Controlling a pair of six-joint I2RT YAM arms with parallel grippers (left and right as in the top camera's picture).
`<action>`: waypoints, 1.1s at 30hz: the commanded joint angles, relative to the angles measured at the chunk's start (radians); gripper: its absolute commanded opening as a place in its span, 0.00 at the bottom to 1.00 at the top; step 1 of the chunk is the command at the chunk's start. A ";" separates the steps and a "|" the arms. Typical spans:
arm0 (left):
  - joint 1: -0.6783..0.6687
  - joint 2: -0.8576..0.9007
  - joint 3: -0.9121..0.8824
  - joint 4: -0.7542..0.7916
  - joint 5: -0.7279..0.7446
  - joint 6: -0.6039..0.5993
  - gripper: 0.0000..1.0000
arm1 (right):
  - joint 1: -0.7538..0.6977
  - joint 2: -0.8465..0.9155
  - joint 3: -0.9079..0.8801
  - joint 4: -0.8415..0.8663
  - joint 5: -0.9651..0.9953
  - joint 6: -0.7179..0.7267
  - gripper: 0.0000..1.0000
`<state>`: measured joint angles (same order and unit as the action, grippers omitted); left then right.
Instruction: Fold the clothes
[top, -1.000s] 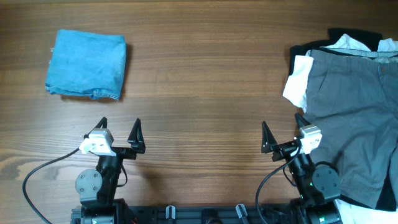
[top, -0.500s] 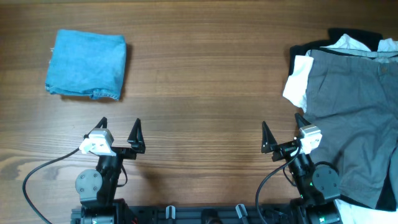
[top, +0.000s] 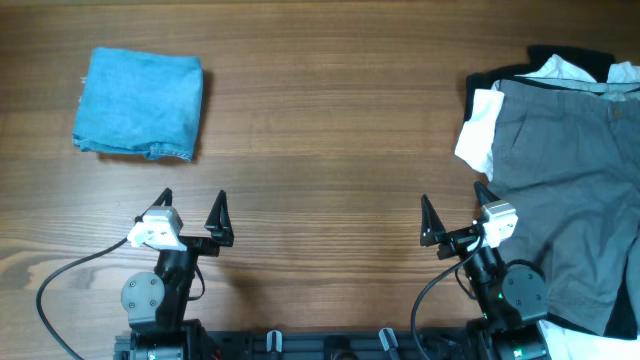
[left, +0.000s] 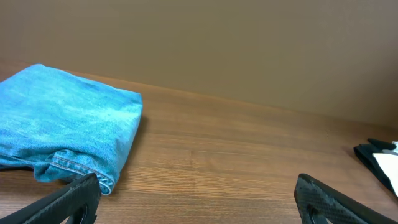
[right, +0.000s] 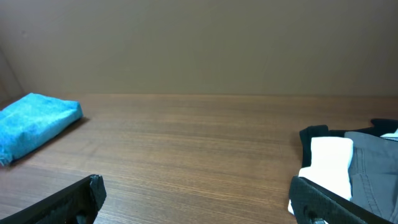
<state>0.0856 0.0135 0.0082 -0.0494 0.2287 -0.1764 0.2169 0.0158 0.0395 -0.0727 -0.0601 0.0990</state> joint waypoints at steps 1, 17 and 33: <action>-0.005 -0.011 -0.003 -0.008 -0.013 0.012 1.00 | -0.003 -0.006 -0.001 0.005 -0.016 -0.013 1.00; -0.005 -0.011 -0.002 0.194 0.136 0.011 1.00 | -0.003 -0.006 0.000 0.090 -0.034 0.047 1.00; -0.005 0.292 0.476 -0.201 0.167 -0.043 1.00 | -0.003 0.386 0.388 -0.116 -0.122 0.217 1.00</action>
<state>0.0856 0.1894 0.3470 -0.1959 0.3779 -0.2104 0.2169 0.2539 0.2905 -0.1211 -0.1574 0.2947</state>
